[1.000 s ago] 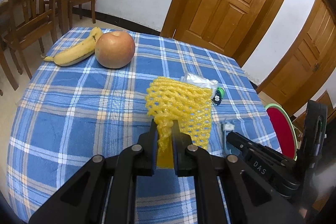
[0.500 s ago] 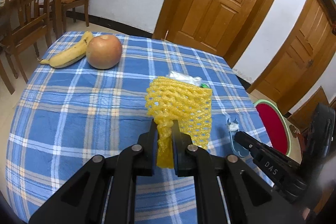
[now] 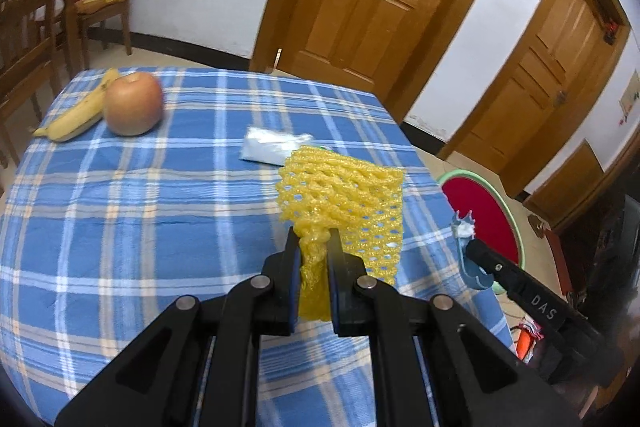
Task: Collect trash
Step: 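Carry the foam net and small piece to the bucket and drop them in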
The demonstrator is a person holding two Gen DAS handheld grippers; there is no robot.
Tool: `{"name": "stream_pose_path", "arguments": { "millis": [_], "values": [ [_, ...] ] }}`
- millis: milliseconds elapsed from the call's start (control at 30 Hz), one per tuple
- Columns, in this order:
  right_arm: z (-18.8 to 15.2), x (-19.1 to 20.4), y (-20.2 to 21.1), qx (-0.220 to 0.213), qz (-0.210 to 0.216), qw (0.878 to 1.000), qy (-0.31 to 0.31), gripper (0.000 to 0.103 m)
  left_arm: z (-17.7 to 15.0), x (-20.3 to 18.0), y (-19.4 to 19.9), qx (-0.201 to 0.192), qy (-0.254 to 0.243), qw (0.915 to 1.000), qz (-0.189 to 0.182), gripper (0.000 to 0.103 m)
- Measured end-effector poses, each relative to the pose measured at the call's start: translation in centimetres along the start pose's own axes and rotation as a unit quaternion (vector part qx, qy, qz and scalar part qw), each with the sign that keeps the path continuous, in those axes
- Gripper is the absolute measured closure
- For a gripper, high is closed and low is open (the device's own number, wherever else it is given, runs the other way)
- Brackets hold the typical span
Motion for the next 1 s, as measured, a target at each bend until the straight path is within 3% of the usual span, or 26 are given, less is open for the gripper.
{"name": "stream_pose_path", "arguments": {
  "millis": [500, 1000],
  "values": [
    [2.3, -9.1, 2.2, -0.047, -0.037, 0.995, -0.078, 0.097, 1.0, -8.4, -5.0, 0.045, -0.076, 0.9949, -0.049, 0.093],
    [2.7, -18.5, 1.5, -0.050, -0.088, 0.983, -0.151, 0.096, 1.0, -15.6, -11.7, 0.093, -0.128, 0.9843, -0.079, 0.093]
  ]
}}
Point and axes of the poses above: each gripper's, at about its wrist camera, not at the fingertips, and y roughly against the way its jaws point, x to its left, z to its top, the point moved 4 cm from there along -y, roughly the way its jaws point, and after that the axes turned 6 degrees about -z, right-handed, at the moved point
